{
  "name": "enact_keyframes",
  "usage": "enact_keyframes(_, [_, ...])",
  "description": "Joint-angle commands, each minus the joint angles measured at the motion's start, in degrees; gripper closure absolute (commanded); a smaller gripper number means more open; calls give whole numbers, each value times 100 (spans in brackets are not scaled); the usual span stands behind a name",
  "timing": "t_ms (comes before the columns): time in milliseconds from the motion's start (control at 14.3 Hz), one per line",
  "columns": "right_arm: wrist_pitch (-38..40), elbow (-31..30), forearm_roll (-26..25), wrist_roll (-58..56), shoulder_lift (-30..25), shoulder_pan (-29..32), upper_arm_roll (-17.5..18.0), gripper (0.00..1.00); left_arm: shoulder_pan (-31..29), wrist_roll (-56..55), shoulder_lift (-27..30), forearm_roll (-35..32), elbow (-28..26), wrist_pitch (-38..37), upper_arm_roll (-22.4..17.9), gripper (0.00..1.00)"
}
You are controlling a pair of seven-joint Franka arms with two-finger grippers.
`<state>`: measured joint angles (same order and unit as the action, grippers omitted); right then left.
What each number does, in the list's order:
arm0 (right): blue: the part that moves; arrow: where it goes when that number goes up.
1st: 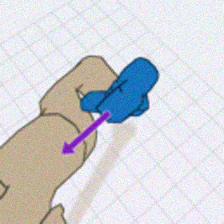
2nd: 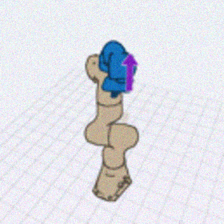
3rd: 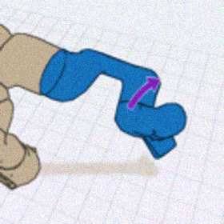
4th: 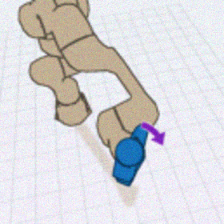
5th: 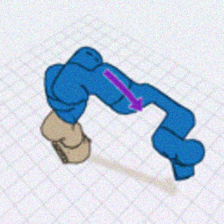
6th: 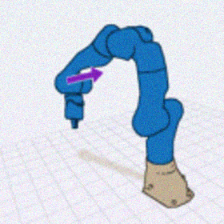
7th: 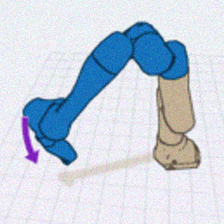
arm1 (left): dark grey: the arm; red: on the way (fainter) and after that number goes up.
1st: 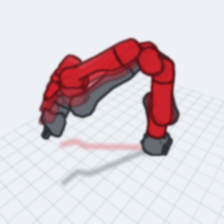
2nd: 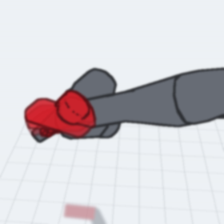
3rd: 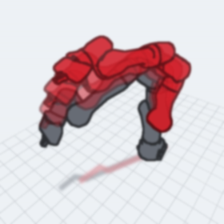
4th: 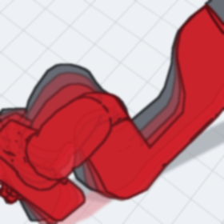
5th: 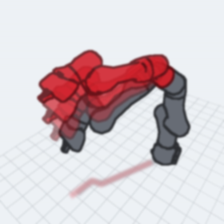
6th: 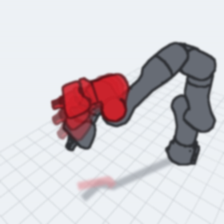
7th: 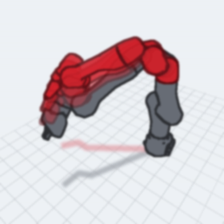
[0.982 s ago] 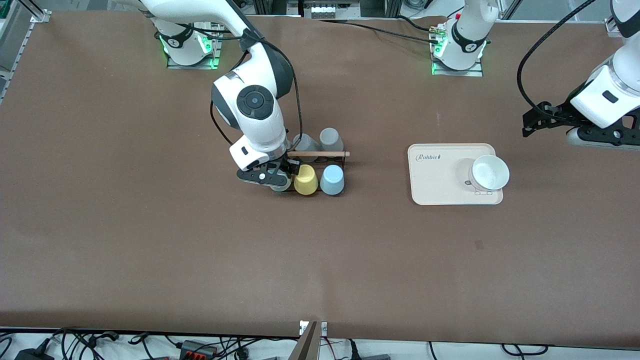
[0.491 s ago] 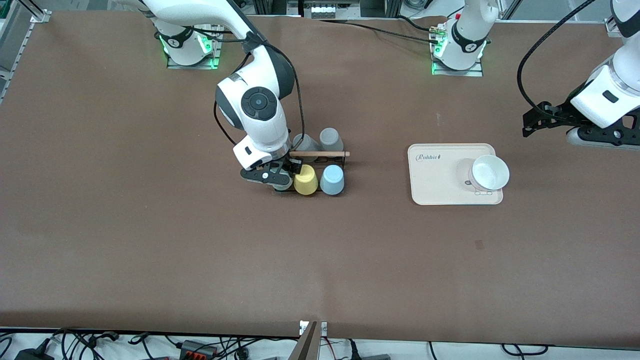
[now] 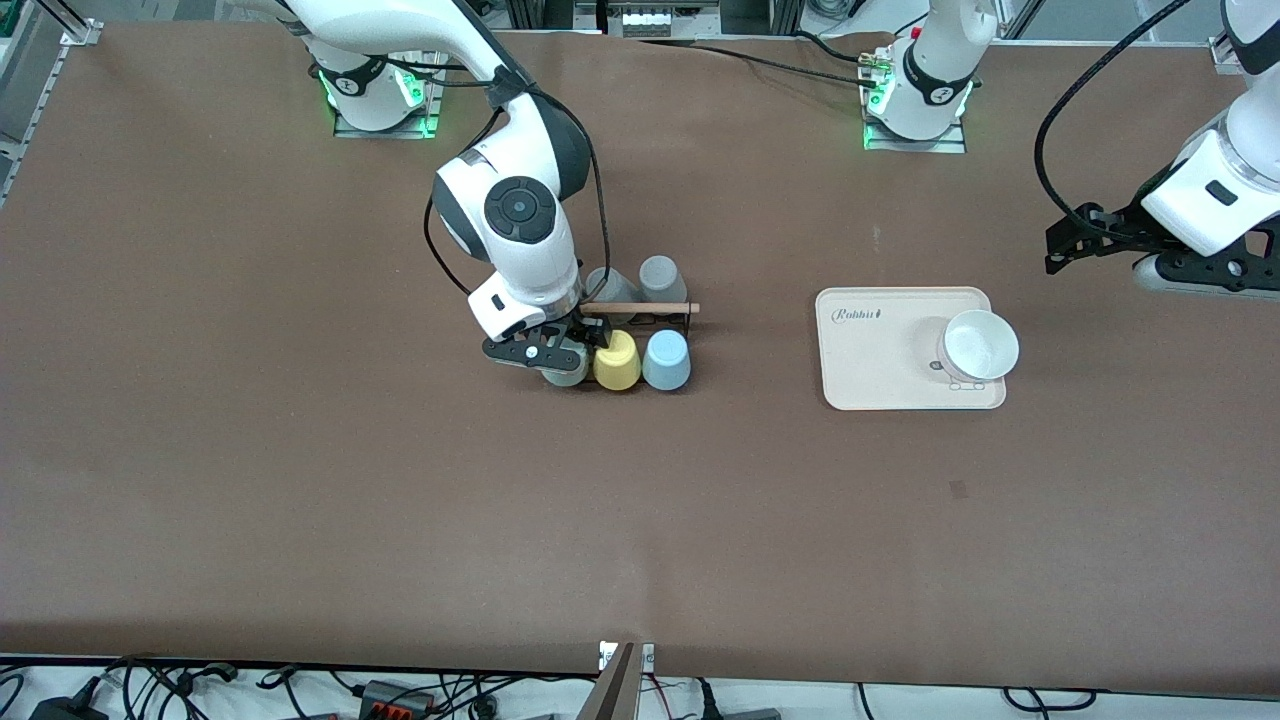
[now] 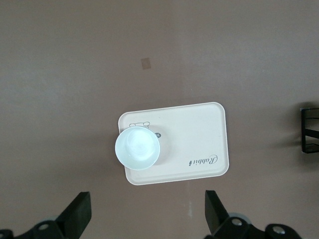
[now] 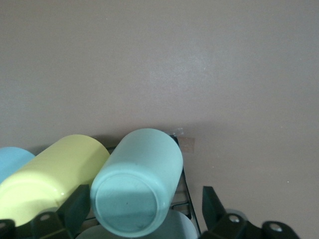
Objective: Hang scattered cups on rack with three cups
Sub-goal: 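Lower the teal cup onto a rack peg and open the right gripper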
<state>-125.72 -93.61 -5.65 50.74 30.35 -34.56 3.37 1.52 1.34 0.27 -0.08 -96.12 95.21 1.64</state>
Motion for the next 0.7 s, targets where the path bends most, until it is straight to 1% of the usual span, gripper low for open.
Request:
enact_keyframes(0, [82,-26,-6,-37,-169,-43,-152,0,-20,76,-45,-45,146,-126,29,0])
enact_keyframes(351, [855,44,11,-380,-731,124,-267,0,-11,77,-53,-45,172,-126,38,0])
enact_keyframes(561, [1276,88,46,-468,-1196,492,-267,0,-11,85,-54,-45,173,-117,29,0])
enact_keyframes(631, [1426,88,212,-721,-1381,720,-267,0,-11,85,-54,-45,173,-117,38,0])
